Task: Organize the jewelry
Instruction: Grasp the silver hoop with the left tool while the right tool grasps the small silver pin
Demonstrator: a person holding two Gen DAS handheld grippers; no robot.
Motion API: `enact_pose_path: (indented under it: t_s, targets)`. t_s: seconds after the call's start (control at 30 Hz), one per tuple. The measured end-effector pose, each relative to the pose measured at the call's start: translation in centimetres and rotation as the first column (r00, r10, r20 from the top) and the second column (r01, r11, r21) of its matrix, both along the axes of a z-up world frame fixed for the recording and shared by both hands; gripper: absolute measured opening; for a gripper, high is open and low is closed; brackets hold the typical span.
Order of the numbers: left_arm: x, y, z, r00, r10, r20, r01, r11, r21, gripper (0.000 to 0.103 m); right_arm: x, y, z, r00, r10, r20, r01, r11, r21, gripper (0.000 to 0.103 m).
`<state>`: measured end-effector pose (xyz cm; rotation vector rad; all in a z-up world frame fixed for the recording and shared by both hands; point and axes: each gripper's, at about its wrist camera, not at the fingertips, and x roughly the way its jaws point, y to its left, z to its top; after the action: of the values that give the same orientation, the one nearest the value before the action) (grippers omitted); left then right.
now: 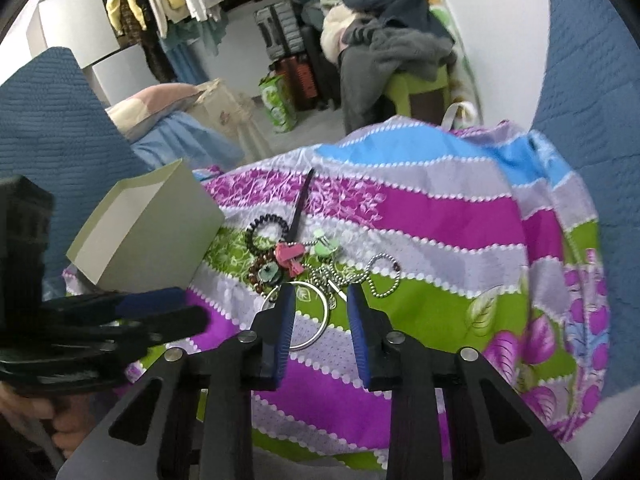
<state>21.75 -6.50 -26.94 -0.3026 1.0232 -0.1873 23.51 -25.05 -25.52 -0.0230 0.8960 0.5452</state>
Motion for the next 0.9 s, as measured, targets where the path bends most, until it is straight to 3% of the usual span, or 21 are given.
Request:
enact_pose_path:
  t_s: [0.07, 0.17, 0.4, 0.6, 0.67, 0.77, 0.9]
  targets:
    - [0.8, 0.0, -1.1, 1.0, 0.004, -0.016, -0.004, 1.0, 0.01, 0.042, 0.5, 0.0, -0.7, 1.0, 0.022, -0.019, -0.022, 1.0, 0.006, 0.021]
    - [1.9, -0.3, -2.5, 0.999, -0.004, -0.033, 0.004, 1.0, 0.02, 0.025, 1.3, 0.1, -1.7, 0.998, 0.049, -0.039, -0.049, 0.999, 0.005, 0.021]
    - [3.5, -1.2, -4.4, 0.998, -0.004, -0.059, 0.008, 0.997, 0.077, 0.024, 2.8, 0.0, -3.5, 0.995, 0.07, -0.064, -0.071, 0.997, -0.016, 0.021]
    - [4.2, -2.2, -4.8, 0.998, -0.047, -0.035, 0.052, 0.988, 0.144, 0.024, 3.7, 0.4, -4.4, 0.993, 0.089, -0.082, -0.091, 0.995, -0.025, 0.021]
    - [4.3, -2.7, -4.8, 0.998, -0.059, -0.028, 0.064, 0.981, 0.184, 0.018, 3.9, 0.6, -4.7, 0.992, 0.094, -0.087, -0.097, 0.995, -0.035, 0.022]
    - [4.6, -2.5, -5.0, 0.999, -0.044, -0.026, 0.048, 0.979, 0.196, 0.002, 4.2, 0.9, -5.0, 0.989, 0.11, -0.101, -0.114, 0.993, -0.033, 0.022]
    - [4.7, -1.6, -5.0, 0.999, -0.028, -0.03, 0.033, 0.985, 0.169, 0.001, 4.4, 1.6, -5.6, 0.987, 0.12, -0.105, -0.127, 0.99, -0.067, 0.022]
